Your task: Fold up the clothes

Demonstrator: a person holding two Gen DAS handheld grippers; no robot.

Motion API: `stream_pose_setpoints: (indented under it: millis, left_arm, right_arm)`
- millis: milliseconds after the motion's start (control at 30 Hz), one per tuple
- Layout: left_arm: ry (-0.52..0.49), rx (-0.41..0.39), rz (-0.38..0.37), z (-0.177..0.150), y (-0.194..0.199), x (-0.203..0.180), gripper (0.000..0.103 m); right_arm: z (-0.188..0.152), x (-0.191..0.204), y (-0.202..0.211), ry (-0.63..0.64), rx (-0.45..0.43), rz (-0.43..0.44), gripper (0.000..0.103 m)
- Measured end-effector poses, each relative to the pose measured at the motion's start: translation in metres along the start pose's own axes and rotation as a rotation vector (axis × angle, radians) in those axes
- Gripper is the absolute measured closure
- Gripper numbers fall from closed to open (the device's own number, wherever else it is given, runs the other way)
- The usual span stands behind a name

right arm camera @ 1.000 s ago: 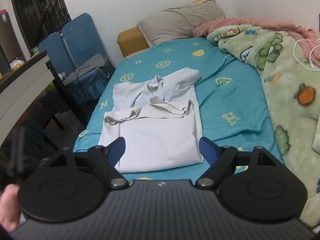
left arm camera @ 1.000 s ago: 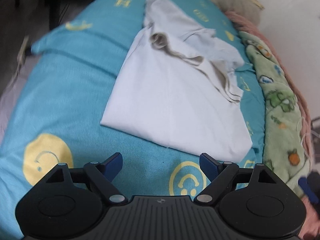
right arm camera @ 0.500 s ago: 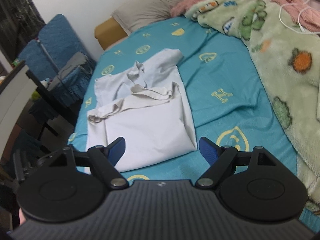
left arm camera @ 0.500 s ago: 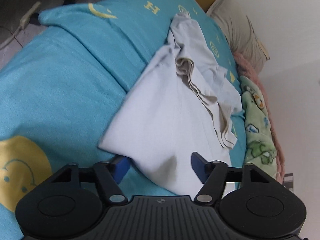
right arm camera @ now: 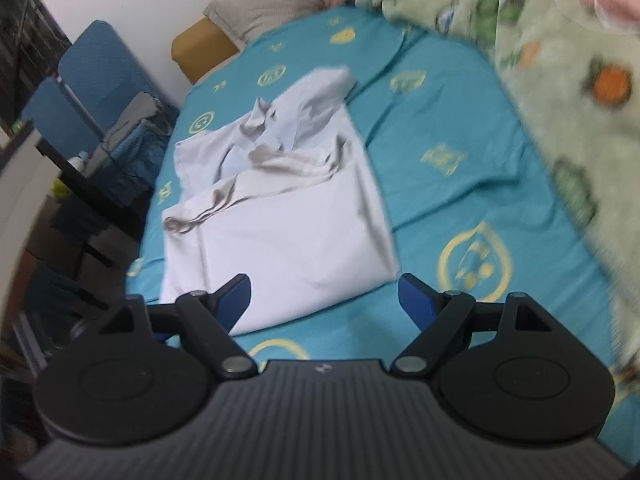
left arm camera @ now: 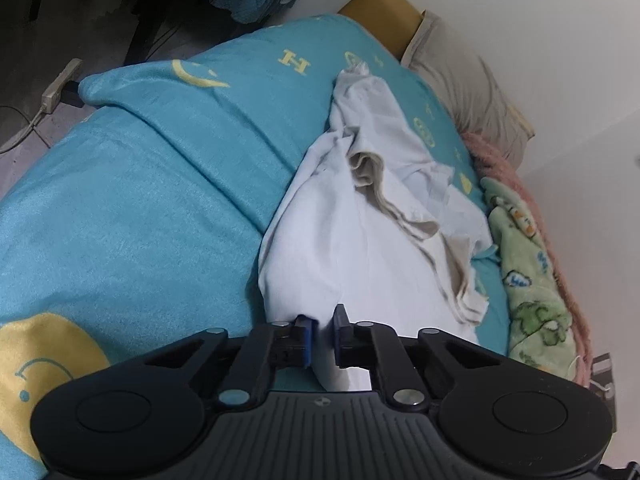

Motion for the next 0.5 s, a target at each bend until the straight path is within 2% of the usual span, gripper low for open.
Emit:
stream_pose_setpoints:
  millis: [133,233,500]
  left_arm:
    - [-0.011,-0.056,-0.070,0.006,0.013,-0.013,0.096]
    - [-0.016,-0.092,-0.118,0.010,0.022,-0.022,0.096]
    - [0.031,-0.114,-0.157,0.015,0.027,-0.021,0.096]
  right_arm:
    - [-0.013,0.012,-0.020,-0.202,0.128,0.140,0.019]
    - [-0.023,0.018,-0.040,-0.330,0.161,0.174,0.020]
    - [-0.044,0.033,-0.094,-0.669,0.242,0.261,0.021]
Point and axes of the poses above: each gripper's, at about its wrist camera, not at the fingertips, and y roughly against the way its jaws point, x to its left, z to its top, the point moved 9 cm from there along -y, roughly the way its jaws point, and after that the axes turned 5 degrees about -x, right-handed, at the moved point
